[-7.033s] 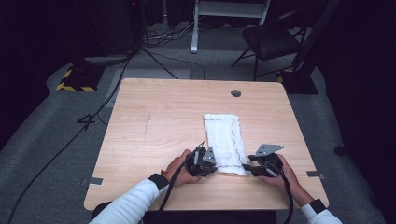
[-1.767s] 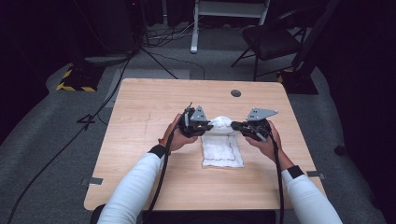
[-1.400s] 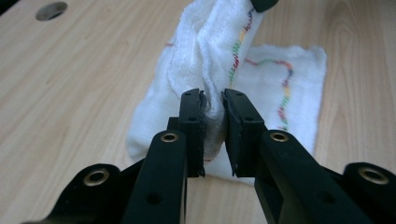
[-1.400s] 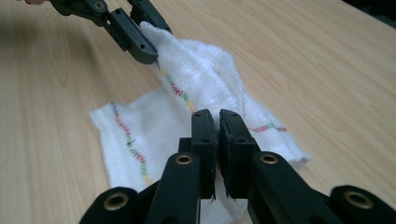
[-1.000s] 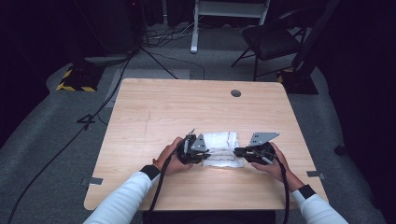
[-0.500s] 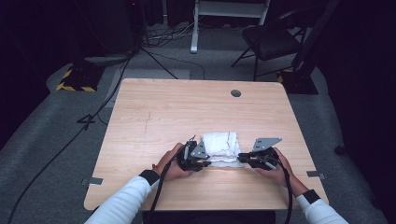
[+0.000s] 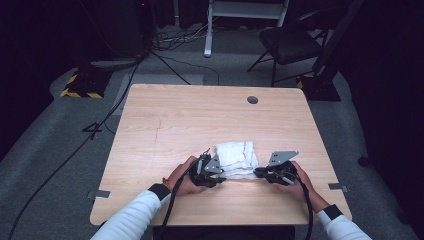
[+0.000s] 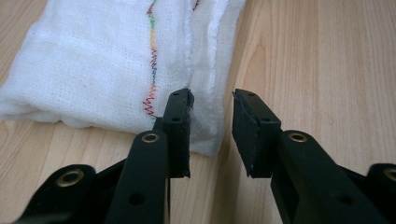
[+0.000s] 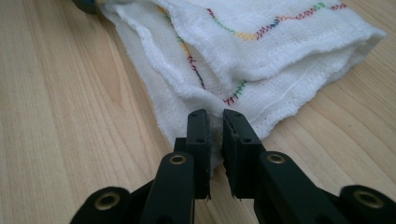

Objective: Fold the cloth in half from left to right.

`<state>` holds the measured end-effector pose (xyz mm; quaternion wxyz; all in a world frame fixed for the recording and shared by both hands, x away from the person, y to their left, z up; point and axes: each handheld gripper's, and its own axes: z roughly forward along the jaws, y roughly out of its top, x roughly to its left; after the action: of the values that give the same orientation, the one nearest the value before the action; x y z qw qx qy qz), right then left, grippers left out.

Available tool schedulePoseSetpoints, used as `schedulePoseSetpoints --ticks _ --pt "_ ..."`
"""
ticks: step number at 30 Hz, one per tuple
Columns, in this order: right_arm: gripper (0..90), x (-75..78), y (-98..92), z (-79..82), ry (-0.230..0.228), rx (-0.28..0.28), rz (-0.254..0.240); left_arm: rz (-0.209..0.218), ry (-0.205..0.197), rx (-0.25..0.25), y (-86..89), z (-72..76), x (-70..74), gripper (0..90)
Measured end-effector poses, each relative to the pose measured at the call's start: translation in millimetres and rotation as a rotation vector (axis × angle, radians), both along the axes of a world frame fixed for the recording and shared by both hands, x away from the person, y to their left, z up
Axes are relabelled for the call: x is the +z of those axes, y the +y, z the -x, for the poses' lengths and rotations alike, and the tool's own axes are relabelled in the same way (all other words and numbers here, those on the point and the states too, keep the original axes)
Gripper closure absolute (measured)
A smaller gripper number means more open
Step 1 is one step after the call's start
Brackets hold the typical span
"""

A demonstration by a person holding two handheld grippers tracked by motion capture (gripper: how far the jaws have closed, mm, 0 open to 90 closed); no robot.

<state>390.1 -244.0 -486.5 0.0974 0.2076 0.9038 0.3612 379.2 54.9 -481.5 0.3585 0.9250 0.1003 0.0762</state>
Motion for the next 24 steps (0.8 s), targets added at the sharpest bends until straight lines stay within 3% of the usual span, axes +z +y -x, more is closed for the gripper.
schedulePoseSetpoints --ticks 6,13,18,24 --pt "80.0 9.1 -4.3 0.5 -0.026 -0.009 -0.024 0.023 0.0 0.005 4.8 3.4 9.6 54.9" --pt "75.4 22.6 -6.1 2.0 -0.073 -0.02 -0.038 0.037 -0.017 0.071 15.3 1.1 19.1 41.0" --pt "67.8 29.5 -9.1 2.2 -0.101 -0.044 -0.04 0.059 -0.04 0.119 20.0 -0.2 26.6 32.6" --pt "57.1 34.4 -14.1 2.0 -0.11 -0.063 -0.044 0.051 -0.052 0.163 27.6 1.7 30.5 27.3"
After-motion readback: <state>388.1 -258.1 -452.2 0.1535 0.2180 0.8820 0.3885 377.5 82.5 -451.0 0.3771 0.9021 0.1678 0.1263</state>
